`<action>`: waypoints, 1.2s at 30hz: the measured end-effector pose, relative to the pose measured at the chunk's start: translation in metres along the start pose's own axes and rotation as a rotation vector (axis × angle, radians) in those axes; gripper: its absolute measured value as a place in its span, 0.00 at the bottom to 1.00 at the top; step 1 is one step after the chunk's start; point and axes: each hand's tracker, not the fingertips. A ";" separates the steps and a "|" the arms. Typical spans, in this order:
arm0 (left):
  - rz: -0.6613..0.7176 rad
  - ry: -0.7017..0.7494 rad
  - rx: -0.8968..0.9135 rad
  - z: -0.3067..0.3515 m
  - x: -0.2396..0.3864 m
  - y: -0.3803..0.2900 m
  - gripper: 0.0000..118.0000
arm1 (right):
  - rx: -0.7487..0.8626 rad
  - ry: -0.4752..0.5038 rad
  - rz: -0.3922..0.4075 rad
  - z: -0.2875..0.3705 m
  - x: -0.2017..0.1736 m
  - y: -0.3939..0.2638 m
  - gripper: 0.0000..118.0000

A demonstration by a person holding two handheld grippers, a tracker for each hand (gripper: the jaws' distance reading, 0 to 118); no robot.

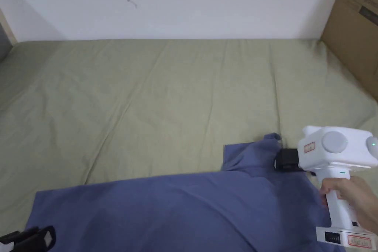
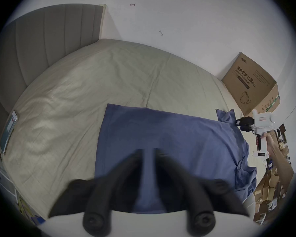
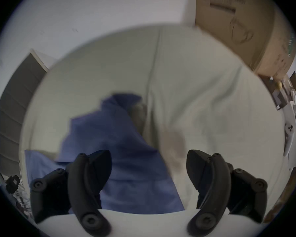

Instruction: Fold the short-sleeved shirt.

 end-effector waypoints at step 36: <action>-0.157 0.065 0.156 -0.024 0.015 0.134 0.01 | 0.368 0.127 -0.027 0.196 0.018 -0.017 0.00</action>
